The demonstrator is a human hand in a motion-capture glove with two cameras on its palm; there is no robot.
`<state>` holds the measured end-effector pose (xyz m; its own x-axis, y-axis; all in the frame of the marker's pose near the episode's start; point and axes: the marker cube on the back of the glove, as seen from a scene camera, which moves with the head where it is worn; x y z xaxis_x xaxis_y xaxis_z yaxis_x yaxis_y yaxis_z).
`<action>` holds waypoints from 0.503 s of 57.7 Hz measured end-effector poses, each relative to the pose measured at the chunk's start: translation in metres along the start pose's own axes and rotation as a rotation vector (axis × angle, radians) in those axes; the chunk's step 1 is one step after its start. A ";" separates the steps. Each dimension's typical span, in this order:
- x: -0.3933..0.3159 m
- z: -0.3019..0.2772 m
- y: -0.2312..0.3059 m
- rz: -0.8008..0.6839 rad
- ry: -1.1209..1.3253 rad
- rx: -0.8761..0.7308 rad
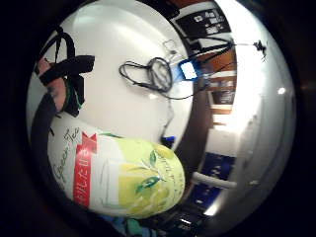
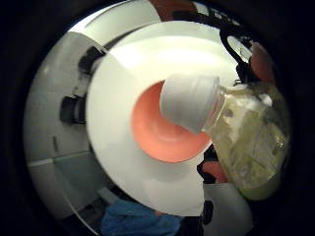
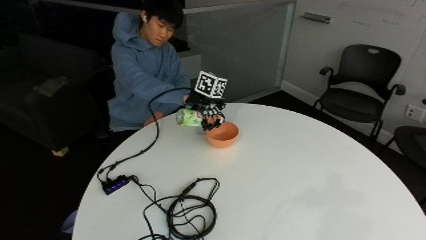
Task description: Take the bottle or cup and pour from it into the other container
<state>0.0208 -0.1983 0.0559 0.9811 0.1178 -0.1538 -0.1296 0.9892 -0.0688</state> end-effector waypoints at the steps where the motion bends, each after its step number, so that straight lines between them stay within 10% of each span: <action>1: -0.003 -0.001 -0.001 -0.009 0.044 -0.004; 15: -0.052 -0.006 -0.005 -0.198 0.287 -0.144; 29: -0.061 -0.002 -0.015 -0.046 0.359 -0.144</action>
<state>-0.0376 -0.2201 0.0642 0.8770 0.0104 -0.4803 -0.1306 0.9673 -0.2174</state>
